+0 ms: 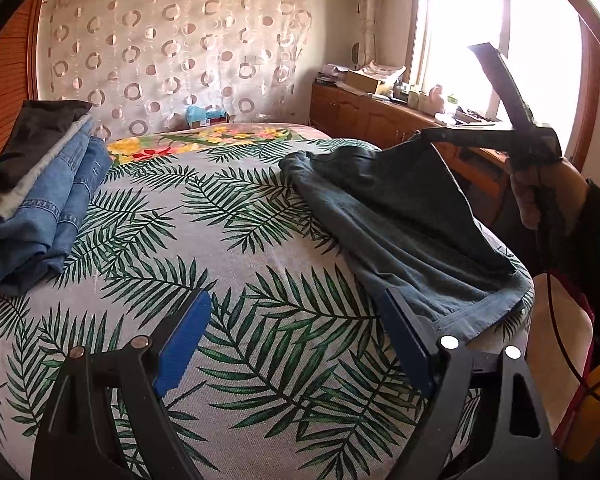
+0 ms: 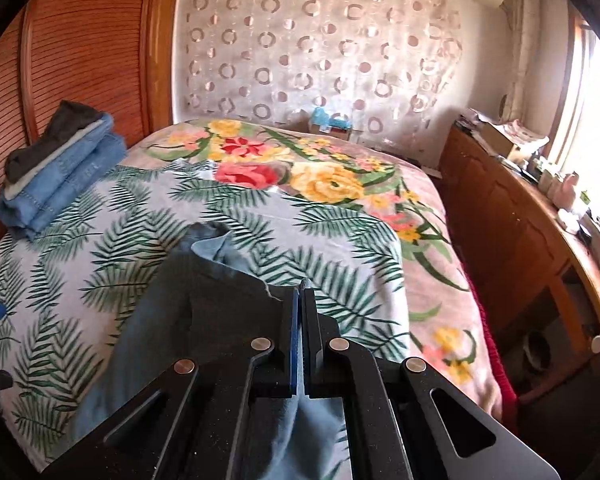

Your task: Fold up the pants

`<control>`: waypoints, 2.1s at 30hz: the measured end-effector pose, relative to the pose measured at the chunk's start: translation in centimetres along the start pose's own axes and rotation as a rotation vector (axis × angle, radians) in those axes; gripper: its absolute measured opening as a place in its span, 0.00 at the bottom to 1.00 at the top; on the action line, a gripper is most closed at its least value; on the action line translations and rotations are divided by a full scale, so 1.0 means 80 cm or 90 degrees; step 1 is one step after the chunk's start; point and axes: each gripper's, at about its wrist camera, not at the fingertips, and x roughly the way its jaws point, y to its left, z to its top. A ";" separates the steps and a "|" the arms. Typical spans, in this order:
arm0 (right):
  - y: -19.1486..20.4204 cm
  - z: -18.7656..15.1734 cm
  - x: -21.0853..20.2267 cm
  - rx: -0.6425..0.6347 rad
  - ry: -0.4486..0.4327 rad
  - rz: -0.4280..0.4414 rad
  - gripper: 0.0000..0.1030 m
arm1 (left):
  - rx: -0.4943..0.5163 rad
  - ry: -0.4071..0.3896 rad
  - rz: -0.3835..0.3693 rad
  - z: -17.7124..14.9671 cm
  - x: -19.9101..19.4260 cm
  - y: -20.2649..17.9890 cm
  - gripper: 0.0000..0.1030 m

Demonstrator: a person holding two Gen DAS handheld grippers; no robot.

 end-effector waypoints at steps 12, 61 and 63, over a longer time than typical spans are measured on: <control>-0.022 0.001 0.020 0.025 0.019 -0.030 0.01 | 0.007 0.007 -0.003 -0.003 0.004 -0.007 0.84; -0.063 -0.024 0.066 0.129 0.080 -0.019 0.03 | 0.055 0.083 -0.016 -0.007 0.070 -0.052 0.84; -0.060 -0.025 0.055 0.125 0.074 -0.017 0.05 | 0.055 0.086 -0.015 -0.008 0.070 -0.053 0.84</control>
